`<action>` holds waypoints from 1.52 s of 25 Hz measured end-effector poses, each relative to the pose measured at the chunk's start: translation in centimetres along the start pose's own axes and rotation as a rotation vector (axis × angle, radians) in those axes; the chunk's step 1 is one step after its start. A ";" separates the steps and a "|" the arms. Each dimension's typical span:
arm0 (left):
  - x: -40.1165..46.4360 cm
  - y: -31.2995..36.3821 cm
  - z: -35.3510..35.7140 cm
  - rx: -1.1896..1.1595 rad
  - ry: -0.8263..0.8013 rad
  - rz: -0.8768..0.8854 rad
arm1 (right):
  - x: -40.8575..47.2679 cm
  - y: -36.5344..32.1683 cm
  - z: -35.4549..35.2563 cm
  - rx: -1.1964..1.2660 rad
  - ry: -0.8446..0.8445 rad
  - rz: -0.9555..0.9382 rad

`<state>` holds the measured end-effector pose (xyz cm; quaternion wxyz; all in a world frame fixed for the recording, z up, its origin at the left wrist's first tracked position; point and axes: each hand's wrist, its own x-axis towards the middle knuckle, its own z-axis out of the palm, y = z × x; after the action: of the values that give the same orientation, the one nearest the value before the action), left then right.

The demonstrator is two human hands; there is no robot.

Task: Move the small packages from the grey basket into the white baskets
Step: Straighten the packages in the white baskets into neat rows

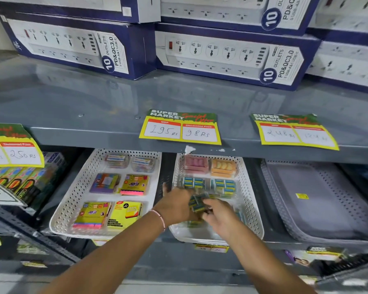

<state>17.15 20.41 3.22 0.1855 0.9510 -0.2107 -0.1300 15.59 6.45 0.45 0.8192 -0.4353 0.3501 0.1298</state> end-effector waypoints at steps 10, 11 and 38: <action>1.7 -0.6 3.2 0.331 -0.051 0.034 | -0.8 -0.1 -1.8 -1.281 0.187 -0.322; 1.8 -0.4 3.3 0.357 -0.056 0.038 | -0.9 -0.1 -1.9 -1.297 0.185 -0.348; 3.7 6.1 4.8 -0.031 -0.052 -0.101 | -1.6 -5.9 -6.2 -2.083 -0.124 -0.500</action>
<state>16.71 12.21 0.75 0.1881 0.9537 -0.1651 -0.1670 14.64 -1.82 2.92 0.0642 -0.9717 -0.0740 0.2150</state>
